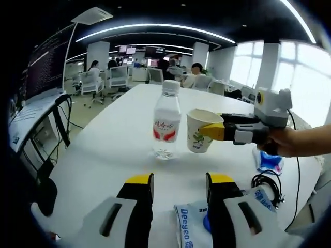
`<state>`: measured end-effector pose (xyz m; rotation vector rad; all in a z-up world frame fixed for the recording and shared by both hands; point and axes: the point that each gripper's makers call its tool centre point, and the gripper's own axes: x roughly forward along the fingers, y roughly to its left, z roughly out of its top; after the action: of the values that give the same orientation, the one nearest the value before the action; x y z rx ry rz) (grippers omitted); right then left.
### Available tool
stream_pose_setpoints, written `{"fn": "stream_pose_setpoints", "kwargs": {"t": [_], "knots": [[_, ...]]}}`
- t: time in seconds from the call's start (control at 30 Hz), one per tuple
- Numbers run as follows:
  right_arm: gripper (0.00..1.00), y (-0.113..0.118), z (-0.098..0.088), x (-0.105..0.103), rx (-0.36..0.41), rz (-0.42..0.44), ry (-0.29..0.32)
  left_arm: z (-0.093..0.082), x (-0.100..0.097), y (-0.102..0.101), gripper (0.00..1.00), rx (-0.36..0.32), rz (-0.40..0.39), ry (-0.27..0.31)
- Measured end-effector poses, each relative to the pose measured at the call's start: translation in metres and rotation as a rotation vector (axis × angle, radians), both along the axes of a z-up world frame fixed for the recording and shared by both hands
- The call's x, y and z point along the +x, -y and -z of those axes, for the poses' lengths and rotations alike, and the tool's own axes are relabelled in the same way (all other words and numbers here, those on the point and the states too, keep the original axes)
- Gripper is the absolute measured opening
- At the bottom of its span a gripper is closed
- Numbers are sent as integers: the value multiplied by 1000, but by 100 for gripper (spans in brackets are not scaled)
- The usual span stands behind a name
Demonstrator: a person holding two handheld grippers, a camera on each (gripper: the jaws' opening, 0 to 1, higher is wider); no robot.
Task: Arrange the tabletop items into an orderly group along one side of the table until the central work area is clear of visible clutter.
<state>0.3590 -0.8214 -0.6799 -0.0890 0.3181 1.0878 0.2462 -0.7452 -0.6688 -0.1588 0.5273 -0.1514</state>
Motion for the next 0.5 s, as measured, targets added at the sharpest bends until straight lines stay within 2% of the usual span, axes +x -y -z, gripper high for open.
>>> {"fn": "stream_pose_setpoints", "kwargs": {"t": [0.07,0.17,0.33,0.5], "knots": [[36,1,8,0,-25,-7,1,-3,1,-2,37,0,-5,7],[36,-3,3,-1,26,-17,-8,-6,2,-1,37,-1,-2,16],[36,-3,15,3,-14,-26,-12,3,-3,-3,37,9,-12,-8],[36,3,23,2,-16,-32,-36,1,-8,-3,37,0,-31,-7]]}}
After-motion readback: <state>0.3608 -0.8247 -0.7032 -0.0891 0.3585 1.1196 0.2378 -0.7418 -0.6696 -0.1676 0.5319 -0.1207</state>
